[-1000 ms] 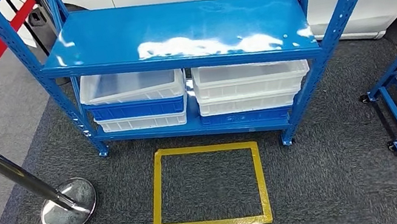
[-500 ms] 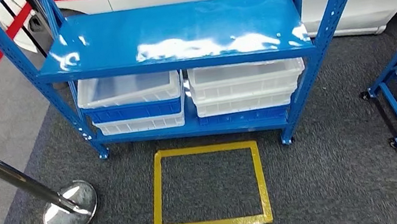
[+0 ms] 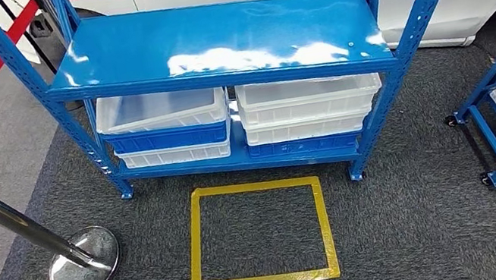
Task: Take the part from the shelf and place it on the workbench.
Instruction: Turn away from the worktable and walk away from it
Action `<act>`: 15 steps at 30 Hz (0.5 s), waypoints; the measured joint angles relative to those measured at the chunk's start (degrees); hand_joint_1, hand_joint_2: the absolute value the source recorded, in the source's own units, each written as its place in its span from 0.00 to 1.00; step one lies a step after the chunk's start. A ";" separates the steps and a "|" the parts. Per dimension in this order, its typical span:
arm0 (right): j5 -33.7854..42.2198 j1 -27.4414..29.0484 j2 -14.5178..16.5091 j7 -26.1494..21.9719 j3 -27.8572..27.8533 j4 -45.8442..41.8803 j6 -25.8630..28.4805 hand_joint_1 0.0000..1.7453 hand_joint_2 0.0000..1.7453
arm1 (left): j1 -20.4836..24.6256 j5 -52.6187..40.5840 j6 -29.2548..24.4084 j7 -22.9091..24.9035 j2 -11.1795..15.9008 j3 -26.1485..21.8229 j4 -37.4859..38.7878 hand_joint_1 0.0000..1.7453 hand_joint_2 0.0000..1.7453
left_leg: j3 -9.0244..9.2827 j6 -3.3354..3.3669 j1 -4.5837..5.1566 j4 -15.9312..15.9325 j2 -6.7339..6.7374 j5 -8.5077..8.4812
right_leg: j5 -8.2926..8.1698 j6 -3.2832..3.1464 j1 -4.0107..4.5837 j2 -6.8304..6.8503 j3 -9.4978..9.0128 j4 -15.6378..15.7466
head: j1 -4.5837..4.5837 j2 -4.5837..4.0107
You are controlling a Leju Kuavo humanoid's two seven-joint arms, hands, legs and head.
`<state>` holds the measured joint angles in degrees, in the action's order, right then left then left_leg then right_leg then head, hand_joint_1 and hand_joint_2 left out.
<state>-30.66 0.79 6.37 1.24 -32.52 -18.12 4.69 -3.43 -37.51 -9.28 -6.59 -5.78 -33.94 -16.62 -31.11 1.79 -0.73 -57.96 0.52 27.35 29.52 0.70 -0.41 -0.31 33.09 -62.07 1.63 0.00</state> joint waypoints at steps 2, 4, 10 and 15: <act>2.03 0.83 -0.32 -0.07 1.98 -0.05 -0.36 0.00 0.00 | 0.00 2.45 0.57 0.37 0.35 2.13 -0.38 0.00 0.75 | -0.16 0.37 -0.01 0.09 0.08 -0.12 | 3.80 0.47 -0.18 0.05 3.08 -6.67 | 0.02 0.00; 4.00 2.02 -0.58 -0.08 3.92 0.10 -0.76 0.00 0.00 | 0.13 4.83 1.13 0.78 0.74 4.19 -1.20 0.00 0.25 | -0.27 0.44 0.10 0.02 0.12 -0.10 | 5.89 0.70 -0.33 0.05 5.90 -12.65 | 0.01 0.00; 9.38 5.75 -1.71 -0.25 9.29 1.44 -1.46 0.00 0.00 | 1.40 11.47 2.73 1.89 1.37 9.91 -4.87 0.00 0.00 | 0.13 -0.32 0.36 -0.14 0.11 0.31 | -1.88 -0.73 0.26 0.29 -1.19 2.28 | 0.00 0.00; 14.34 6.84 -2.54 -0.48 14.26 1.36 -2.09 0.00 0.00 | 0.93 17.59 4.23 2.98 2.23 15.04 -5.94 0.00 0.00 | -0.56 -1.94 0.34 -2.02 0.03 2.04 | -2.36 -2.21 -0.04 0.38 -1.65 3.88 | -0.10 0.00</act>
<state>-16.33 7.64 3.83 0.76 -18.26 -16.76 2.60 -2.50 -19.92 -5.05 -3.61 -3.56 -18.89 -22.56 -31.67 -0.14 -0.39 -59.98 0.54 29.39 27.16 -1.51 -0.45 0.08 31.43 -58.20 1.53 0.00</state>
